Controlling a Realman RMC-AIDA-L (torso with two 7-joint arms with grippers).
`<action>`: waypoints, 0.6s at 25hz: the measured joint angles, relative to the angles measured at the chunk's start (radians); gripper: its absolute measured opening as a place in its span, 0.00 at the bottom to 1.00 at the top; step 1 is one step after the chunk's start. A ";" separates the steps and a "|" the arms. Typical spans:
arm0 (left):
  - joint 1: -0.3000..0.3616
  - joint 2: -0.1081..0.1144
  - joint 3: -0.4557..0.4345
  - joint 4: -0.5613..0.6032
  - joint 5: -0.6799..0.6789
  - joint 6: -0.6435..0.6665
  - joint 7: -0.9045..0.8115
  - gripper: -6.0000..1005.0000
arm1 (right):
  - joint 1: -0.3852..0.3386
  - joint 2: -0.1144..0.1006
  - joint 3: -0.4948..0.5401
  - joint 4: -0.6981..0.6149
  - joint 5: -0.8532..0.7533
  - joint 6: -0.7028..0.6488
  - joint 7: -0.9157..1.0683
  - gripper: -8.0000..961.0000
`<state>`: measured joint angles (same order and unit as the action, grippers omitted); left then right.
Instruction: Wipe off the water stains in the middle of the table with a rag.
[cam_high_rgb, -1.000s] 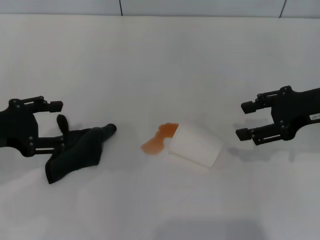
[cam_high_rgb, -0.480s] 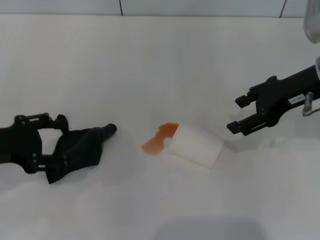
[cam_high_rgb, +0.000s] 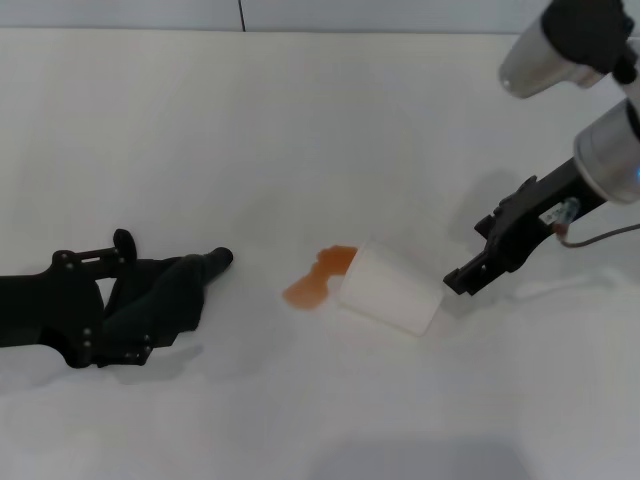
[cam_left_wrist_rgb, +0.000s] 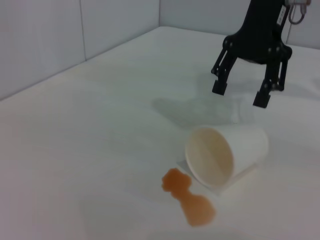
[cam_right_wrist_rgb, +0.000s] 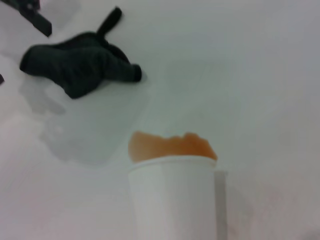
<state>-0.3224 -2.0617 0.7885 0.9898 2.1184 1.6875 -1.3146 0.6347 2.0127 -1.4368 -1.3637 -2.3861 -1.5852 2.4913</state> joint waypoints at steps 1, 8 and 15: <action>-0.002 0.000 0.000 0.001 0.000 0.000 0.000 0.84 | 0.003 0.000 -0.022 0.002 -0.010 0.005 0.022 0.91; -0.022 0.001 0.007 0.004 0.003 0.001 0.000 0.84 | 0.012 0.006 -0.096 0.017 -0.022 0.045 0.083 0.91; -0.032 0.000 0.009 0.003 0.003 -0.004 0.000 0.84 | 0.032 0.010 -0.167 0.038 -0.021 0.073 0.117 0.91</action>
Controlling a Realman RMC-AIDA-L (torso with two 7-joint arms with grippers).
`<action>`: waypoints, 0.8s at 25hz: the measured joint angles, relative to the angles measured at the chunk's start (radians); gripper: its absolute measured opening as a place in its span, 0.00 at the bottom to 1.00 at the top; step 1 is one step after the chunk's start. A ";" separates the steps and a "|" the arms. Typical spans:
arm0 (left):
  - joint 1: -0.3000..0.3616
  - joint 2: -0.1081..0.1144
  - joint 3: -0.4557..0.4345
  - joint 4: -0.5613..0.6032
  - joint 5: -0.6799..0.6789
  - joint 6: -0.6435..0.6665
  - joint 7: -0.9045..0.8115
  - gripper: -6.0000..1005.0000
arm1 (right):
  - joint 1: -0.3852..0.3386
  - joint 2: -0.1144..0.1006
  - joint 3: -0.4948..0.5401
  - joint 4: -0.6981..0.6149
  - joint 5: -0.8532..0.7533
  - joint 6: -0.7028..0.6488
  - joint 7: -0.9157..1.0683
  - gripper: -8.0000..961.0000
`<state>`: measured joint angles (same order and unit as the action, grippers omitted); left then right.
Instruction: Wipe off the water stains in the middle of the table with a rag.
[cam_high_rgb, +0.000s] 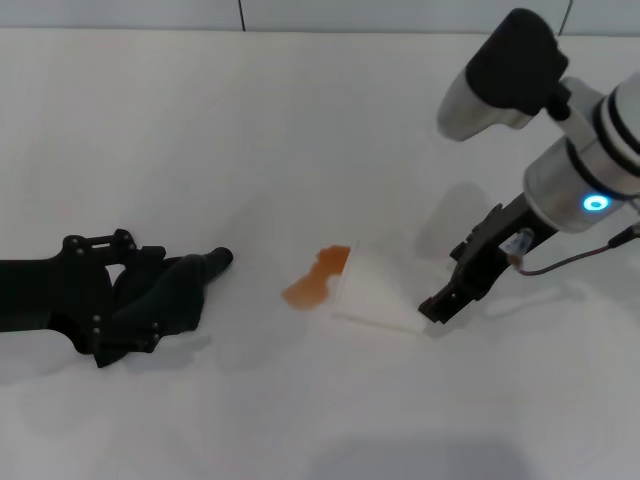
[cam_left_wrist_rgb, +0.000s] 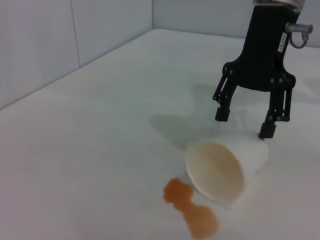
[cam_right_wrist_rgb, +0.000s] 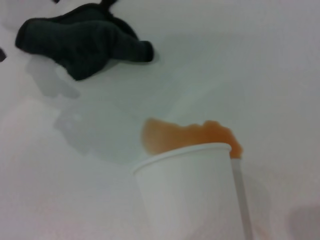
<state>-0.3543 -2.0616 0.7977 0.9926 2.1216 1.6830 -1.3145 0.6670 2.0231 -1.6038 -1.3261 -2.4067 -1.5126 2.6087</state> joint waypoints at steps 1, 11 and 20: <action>0.000 0.000 0.000 0.000 0.000 0.000 0.000 0.84 | 0.005 0.001 -0.011 0.003 0.003 0.003 0.005 0.91; 0.001 0.000 0.000 -0.003 0.000 0.005 0.001 0.84 | 0.037 0.003 -0.104 -0.014 0.015 0.017 0.032 0.91; 0.002 -0.010 0.002 -0.003 0.000 0.006 0.003 0.84 | 0.064 0.002 -0.171 0.002 0.008 0.061 0.024 0.91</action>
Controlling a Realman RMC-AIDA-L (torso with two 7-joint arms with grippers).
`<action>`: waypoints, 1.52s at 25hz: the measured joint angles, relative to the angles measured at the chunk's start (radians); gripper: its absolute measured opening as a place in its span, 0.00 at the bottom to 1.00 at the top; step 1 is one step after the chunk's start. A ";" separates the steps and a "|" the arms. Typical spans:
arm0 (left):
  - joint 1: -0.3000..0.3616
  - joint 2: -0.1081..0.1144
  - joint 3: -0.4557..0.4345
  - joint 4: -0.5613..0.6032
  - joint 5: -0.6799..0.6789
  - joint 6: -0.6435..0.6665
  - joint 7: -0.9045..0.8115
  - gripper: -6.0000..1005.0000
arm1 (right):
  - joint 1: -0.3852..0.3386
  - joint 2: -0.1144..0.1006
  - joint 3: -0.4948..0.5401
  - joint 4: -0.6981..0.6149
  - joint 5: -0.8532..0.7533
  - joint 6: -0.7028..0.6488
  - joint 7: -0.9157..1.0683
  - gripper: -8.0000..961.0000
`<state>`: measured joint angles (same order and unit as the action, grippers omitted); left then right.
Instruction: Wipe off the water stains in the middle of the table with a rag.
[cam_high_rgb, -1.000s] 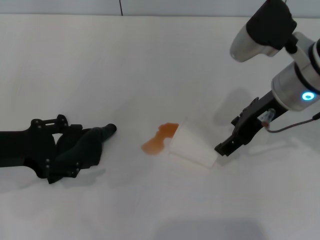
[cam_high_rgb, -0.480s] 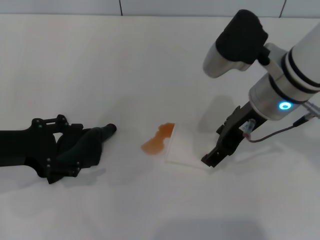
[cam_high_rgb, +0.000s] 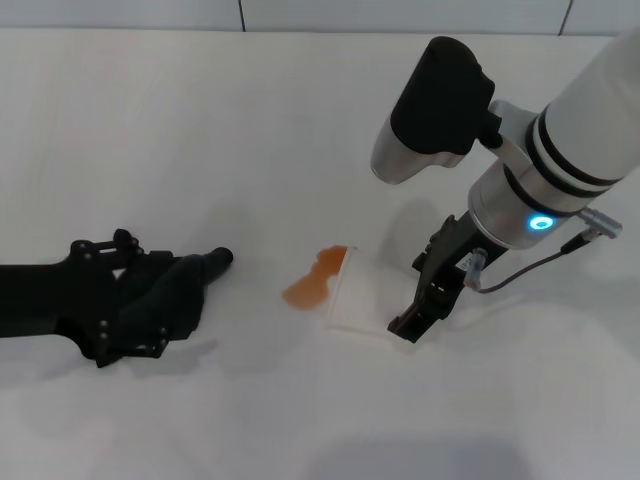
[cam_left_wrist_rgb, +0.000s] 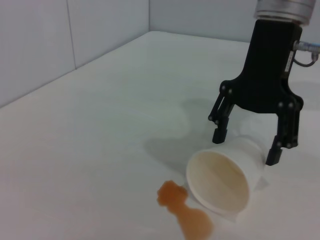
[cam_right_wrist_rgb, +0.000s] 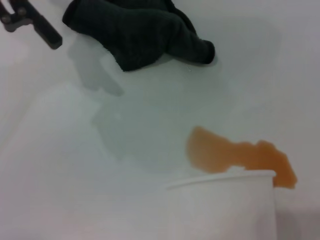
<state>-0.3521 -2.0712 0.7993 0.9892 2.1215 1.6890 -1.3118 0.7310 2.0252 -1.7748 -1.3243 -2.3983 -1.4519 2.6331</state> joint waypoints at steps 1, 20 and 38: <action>0.001 -0.001 0.000 0.000 0.000 0.000 0.000 0.84 | 0.002 0.000 0.000 0.005 -0.001 0.006 0.000 0.91; 0.010 -0.004 0.003 -0.009 -0.006 -0.001 0.008 0.84 | 0.053 0.001 -0.064 0.105 0.007 0.099 -0.022 0.91; 0.013 -0.004 -0.007 -0.009 -0.011 -0.002 0.025 0.84 | -0.079 -0.008 0.102 -0.002 0.102 0.070 -0.169 0.70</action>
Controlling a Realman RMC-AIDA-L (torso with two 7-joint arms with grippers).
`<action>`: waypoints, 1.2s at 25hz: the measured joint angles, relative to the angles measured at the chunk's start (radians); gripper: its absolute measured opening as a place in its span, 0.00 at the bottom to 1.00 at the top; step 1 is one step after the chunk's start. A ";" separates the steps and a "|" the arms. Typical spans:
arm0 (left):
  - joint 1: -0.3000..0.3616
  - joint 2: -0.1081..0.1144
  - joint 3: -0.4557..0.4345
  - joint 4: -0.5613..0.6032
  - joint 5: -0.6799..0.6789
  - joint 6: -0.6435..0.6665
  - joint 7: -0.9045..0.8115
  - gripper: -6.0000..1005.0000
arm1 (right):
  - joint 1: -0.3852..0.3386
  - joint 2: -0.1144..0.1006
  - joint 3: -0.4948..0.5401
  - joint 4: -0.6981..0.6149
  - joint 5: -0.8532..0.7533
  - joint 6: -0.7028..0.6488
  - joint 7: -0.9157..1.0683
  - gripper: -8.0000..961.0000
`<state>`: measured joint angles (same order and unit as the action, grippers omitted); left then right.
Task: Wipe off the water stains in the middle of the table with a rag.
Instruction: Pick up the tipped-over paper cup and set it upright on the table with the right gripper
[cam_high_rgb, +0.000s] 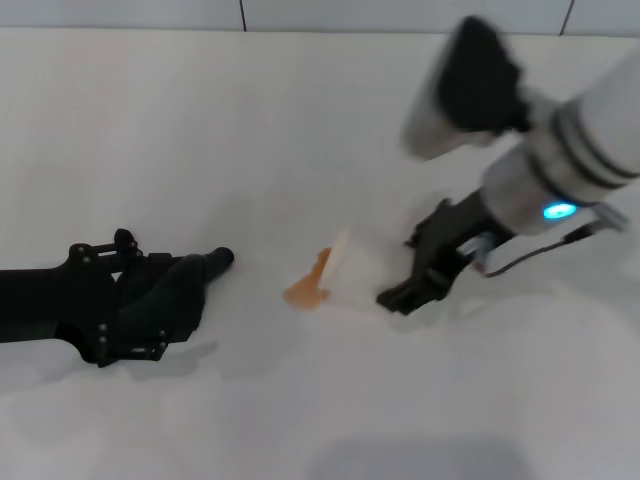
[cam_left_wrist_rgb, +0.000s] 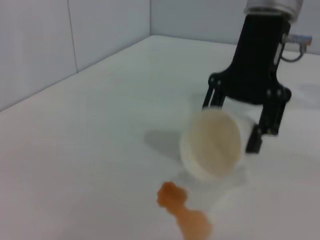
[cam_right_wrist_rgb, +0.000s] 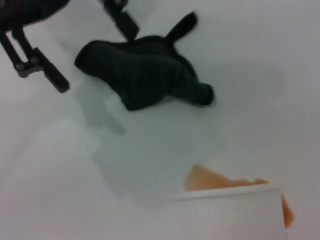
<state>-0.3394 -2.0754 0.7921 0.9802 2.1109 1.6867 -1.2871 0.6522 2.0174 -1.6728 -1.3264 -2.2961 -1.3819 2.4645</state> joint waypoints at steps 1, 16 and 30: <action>0.000 0.000 0.000 0.000 0.000 0.000 0.000 0.84 | -0.037 0.000 0.048 -0.020 0.021 -0.011 -0.052 0.69; -0.013 0.000 -0.002 -0.003 -0.053 -0.001 -0.014 0.84 | -0.206 -0.008 0.618 0.484 0.713 -0.083 -1.103 0.65; 0.001 -0.002 0.004 -0.003 -0.090 0.015 -0.018 0.84 | -0.202 -0.004 0.639 0.932 0.973 -0.110 -1.622 0.64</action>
<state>-0.3381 -2.0769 0.7960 0.9770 2.0205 1.7016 -1.3055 0.4501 2.0133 -1.0341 -0.3941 -1.3234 -1.4923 0.8430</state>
